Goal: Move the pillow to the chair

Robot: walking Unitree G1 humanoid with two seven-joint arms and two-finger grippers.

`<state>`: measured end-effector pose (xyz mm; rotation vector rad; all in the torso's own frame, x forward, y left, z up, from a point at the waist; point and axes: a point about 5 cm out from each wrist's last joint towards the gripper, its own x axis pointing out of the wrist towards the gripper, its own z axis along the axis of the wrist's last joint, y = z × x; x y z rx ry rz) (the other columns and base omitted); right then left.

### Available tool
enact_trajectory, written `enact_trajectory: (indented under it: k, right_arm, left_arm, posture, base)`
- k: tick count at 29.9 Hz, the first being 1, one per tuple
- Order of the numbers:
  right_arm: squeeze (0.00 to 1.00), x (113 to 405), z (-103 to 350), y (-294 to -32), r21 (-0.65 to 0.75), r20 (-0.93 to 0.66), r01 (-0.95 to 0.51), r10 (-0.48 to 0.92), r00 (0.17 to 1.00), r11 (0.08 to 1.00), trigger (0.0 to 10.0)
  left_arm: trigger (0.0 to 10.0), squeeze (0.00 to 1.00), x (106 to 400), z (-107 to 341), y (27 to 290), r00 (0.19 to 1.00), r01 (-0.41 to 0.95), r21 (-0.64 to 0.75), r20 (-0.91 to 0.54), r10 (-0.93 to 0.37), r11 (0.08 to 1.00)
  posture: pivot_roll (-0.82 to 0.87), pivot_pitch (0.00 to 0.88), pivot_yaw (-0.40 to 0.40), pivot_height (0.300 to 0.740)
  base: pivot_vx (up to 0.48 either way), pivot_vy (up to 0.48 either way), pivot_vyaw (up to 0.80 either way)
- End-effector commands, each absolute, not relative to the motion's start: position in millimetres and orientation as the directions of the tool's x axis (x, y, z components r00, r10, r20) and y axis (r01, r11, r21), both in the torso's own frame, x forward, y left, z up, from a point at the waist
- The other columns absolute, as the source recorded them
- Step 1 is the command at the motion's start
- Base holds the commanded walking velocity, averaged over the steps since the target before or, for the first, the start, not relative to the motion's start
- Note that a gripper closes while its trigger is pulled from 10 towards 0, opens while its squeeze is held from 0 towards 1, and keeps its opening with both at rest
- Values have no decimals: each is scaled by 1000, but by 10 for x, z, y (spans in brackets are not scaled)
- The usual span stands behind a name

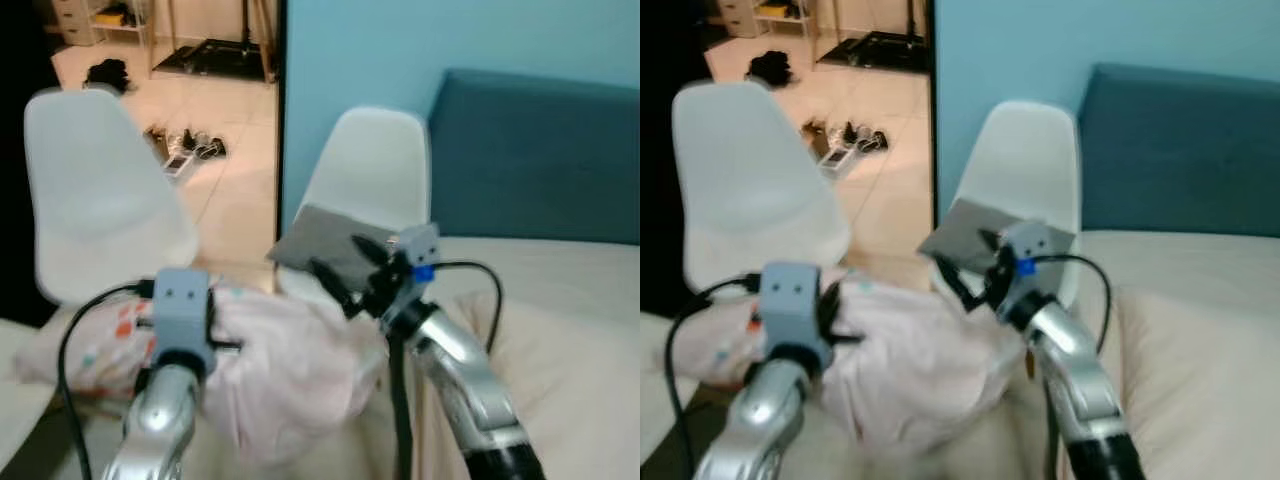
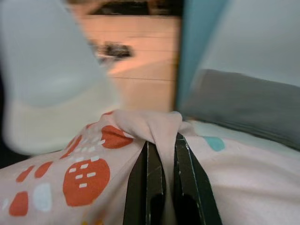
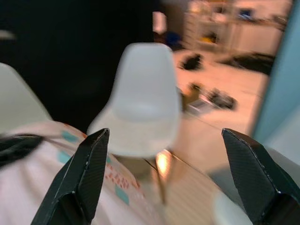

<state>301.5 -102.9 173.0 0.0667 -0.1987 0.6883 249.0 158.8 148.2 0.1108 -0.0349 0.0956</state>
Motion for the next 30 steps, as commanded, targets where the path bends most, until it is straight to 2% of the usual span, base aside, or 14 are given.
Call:
enact_trajectory:
  k: [1,9,14,30]
  right_arm:
    - [0,2996,1673,-1061,-8,186,-634,624,759,773,10000]
    - [0,3004,1682,-1050,-13,186,-639,630,754,769,10000]
    - [0,3036,1670,-1060,-1,162,-620,612,774,785,10000]
    - [0,3016,1726,-1034,-18,191,-648,639,745,761,10000]
  left_arm:
    - [10000,0,2491,1618,1541,988,-89,107,132,74,990]
    - [10000,0,2492,1666,1532,986,-71,105,158,54,992]
    - [10000,0,2515,1712,1542,982,-75,105,178,56,992]
    - [10000,0,2647,2029,1654,955,-119,112,285,83,987]
  posture:
    - [4,0,-87,740]
    - [0,0,-82,740]
    - [-6,0,-81,740]
    - [-6,0,-78,740]
  base:
    - [0,0,781]
    - [0,0,787]
    - [340,0,0]
    - [338,0,0]
